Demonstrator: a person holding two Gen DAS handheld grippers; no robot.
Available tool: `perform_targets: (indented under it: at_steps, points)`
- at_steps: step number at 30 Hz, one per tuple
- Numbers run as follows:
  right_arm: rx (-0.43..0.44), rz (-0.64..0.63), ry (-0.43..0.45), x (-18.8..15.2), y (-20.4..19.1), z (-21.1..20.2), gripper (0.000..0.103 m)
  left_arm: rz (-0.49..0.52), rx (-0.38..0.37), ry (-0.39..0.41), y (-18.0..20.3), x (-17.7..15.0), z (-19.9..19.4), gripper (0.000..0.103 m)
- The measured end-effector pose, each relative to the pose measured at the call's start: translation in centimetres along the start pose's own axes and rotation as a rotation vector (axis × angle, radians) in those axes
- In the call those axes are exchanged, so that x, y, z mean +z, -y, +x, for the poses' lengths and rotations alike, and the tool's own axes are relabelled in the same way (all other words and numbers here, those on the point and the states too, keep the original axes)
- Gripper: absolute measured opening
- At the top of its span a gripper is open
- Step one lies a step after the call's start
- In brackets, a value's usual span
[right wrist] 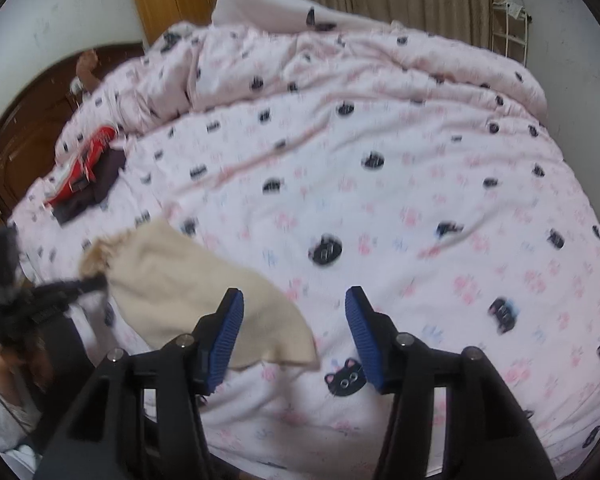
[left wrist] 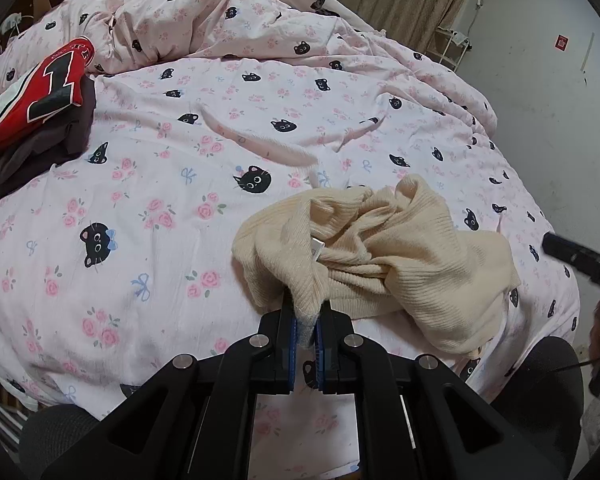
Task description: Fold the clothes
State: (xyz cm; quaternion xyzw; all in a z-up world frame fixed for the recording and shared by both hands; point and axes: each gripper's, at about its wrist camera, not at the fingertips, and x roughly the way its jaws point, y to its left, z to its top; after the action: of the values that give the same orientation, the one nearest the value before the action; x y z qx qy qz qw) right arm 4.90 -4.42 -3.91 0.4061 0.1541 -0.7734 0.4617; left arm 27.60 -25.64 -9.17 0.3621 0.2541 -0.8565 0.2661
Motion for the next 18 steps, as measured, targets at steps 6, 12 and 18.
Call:
perform_targets:
  at_steps: [6,12,18]
  points:
    - [0.017,0.029,-0.068,-1.4,0.6,3.3,0.055,-0.002,0.002,-0.005,0.0,-0.1,0.1,0.006]
    - [0.1,0.056,-0.106,-1.5,0.5,4.7,0.012,-0.001,0.004,-0.007,0.0,-0.2,0.1,0.006]
    - [0.141,0.075,0.006,0.4,0.4,0.8,0.005,-0.007,0.007,0.006,-0.3,0.1,-0.3,0.006]
